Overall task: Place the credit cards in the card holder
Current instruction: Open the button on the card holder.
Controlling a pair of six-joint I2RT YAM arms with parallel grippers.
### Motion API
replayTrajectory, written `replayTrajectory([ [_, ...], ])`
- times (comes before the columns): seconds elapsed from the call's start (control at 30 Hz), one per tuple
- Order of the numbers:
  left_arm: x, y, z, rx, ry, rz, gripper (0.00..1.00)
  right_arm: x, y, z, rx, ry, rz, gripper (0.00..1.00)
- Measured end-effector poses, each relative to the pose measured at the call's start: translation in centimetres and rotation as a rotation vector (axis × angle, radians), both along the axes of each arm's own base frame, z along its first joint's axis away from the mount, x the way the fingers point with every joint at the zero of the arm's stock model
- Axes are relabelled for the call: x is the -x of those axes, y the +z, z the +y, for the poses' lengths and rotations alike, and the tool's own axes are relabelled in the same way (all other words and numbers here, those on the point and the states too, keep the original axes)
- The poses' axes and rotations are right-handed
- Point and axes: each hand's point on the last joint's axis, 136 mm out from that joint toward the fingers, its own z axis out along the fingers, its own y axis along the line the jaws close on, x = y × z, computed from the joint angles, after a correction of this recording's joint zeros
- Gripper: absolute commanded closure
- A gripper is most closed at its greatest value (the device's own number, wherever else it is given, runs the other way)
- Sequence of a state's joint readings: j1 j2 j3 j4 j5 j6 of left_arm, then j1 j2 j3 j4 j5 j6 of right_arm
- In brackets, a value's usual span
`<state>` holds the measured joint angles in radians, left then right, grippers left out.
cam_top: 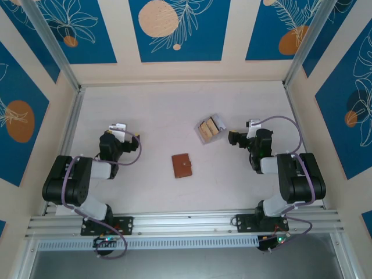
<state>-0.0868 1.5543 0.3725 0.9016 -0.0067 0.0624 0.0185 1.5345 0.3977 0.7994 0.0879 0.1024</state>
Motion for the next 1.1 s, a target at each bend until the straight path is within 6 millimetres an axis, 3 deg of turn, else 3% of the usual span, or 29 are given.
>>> replayTrajectory([
  [0.4, 0.0, 0.0, 0.2, 0.000, 0.007, 0.000, 0.00, 0.0, 0.0, -0.4, -0.016, 0.006, 0.001, 0.01],
  [0.67, 0.6, 0.1, 2.6, -0.007, 0.148, -0.031, 0.00, 0.0, 0.1, -0.5, -0.021, 0.010, 0.001, 0.01],
  [0.97, 0.6, -0.1, 3.2, -0.009, 0.186, -0.022, 0.00, 0.0, 0.1, -0.4, -0.022, 0.013, 0.000, 0.01],
  [1.03, 0.5, 0.2, 3.3, -0.018, 0.194, -0.001, 0.00, 0.0, 0.1, -0.6, -0.021, 0.004, 0.002, 0.01],
  [1.1, 0.3, 1.8, 3.5, -0.032, 0.219, 0.012, 0.00, 0.0, 0.2, -1.4, -0.021, -0.054, 0.028, 0.01],
])
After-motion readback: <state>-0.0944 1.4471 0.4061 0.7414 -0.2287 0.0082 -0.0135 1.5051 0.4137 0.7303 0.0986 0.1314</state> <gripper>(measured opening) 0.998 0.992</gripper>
